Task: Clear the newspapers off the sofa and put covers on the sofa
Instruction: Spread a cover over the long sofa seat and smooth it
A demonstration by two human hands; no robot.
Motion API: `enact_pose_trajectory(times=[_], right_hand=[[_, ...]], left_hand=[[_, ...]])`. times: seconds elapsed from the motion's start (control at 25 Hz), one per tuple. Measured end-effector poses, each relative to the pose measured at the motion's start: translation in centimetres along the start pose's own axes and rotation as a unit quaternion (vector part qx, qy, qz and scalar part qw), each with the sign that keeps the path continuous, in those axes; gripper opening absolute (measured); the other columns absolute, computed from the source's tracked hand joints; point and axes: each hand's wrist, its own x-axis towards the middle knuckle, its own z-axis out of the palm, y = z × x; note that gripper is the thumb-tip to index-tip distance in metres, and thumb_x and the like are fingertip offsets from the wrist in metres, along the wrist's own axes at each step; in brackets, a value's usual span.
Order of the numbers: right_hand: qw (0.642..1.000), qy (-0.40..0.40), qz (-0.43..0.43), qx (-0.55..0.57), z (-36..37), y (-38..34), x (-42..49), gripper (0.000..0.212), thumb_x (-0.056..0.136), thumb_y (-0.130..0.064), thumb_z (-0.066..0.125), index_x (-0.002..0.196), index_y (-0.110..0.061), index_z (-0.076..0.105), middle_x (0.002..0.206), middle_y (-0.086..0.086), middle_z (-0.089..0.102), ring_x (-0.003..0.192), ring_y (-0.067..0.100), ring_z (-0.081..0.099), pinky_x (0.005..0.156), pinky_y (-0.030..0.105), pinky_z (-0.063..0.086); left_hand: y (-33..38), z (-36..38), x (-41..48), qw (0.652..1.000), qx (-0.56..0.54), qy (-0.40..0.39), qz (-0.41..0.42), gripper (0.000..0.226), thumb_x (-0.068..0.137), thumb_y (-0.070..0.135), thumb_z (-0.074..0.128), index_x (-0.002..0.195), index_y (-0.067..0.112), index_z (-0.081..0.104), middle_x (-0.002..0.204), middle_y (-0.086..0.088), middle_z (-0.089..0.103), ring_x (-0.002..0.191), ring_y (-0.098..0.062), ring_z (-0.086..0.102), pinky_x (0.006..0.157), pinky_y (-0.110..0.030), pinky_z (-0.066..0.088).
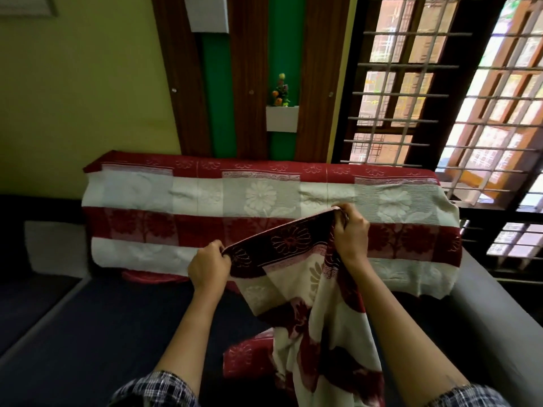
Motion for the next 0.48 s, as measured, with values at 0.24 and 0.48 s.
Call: enact_pose_trajectory(times=[0.24,0.48], right_hand=[[0.999,-0.016,-0.03,-0.009,2.1,-7.8,-8.6,0.019,0.095,-0.011,0.049,0.105,0.0,0.062,0.09,0.012,0.067,0.075,0.018,0.057,0.061,0.025,0.041],[0.993,-0.002,-0.113,-0.041,3.6,-16.7,-21.0,0.016,0.094,-0.007,0.05,0.101,0.001,0.062,0.089,0.015,0.068,0.073,0.024,0.061,0.057,0.027,0.042]], left_hand=[[-8.6,-7.5,-3.5,0.969,-0.209,0.082,-0.102,0.018,0.093,0.01,0.046,0.098,0.007,0.063,0.086,-0.013,0.068,0.068,-0.026,0.06,0.055,-0.031,0.044],[-18.8,-17.4,-9.1,0.906,-0.38,0.125,-0.138,0.022,0.095,0.004,0.04,0.108,0.0,0.057,0.107,-0.019,0.062,0.097,-0.03,0.06,0.079,-0.033,0.047]])
